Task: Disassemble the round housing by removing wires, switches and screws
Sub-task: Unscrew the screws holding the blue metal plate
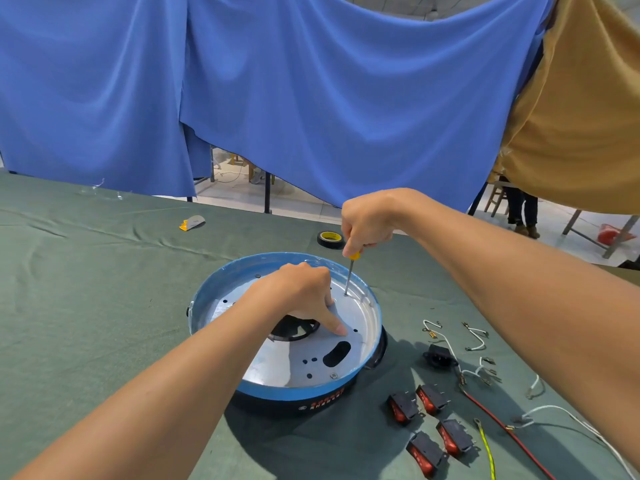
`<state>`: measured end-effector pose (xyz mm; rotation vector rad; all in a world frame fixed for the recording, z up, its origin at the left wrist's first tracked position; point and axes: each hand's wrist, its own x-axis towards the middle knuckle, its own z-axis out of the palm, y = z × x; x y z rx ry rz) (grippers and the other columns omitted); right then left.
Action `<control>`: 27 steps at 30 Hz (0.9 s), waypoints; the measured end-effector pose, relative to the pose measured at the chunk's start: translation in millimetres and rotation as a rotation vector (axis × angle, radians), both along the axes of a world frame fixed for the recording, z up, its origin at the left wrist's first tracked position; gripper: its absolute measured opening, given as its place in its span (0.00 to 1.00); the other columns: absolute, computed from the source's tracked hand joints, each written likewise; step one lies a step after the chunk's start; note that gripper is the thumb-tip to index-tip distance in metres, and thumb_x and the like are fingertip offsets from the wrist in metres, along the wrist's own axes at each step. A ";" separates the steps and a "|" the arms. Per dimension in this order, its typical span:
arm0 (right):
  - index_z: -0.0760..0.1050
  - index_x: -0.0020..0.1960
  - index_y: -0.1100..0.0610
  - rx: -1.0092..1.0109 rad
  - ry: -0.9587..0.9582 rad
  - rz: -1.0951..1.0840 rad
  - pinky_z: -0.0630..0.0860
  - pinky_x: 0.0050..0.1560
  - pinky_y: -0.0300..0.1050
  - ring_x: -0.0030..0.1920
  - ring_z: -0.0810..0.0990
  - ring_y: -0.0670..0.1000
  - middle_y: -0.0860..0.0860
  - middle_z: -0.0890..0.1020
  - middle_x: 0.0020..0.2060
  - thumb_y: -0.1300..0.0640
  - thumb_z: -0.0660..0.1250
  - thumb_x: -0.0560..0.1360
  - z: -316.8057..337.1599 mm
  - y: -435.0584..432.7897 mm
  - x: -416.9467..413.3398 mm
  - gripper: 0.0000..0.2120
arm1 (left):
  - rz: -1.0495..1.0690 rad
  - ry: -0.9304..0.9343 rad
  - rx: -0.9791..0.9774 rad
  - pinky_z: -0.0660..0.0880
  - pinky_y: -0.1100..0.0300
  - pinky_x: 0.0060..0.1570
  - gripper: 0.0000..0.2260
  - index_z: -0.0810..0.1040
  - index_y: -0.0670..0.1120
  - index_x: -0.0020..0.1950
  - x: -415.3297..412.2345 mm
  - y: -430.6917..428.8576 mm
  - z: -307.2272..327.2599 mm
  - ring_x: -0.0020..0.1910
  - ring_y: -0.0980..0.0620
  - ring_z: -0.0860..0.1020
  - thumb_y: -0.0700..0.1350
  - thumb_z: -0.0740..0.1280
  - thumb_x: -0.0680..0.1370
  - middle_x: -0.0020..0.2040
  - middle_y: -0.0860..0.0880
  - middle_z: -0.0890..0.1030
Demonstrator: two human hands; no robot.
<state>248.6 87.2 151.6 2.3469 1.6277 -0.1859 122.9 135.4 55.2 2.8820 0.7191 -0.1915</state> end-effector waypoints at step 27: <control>0.77 0.34 0.58 0.122 -0.036 -0.048 0.72 0.27 0.37 0.25 0.79 0.47 0.47 0.78 0.19 0.55 0.74 0.71 -5.1 2.2 -16.2 0.10 | -0.002 -0.023 -0.003 0.75 0.55 0.44 0.31 0.82 0.51 0.61 -0.2 2.3 -3.3 0.39 0.50 0.75 0.70 0.71 0.66 0.48 0.49 0.82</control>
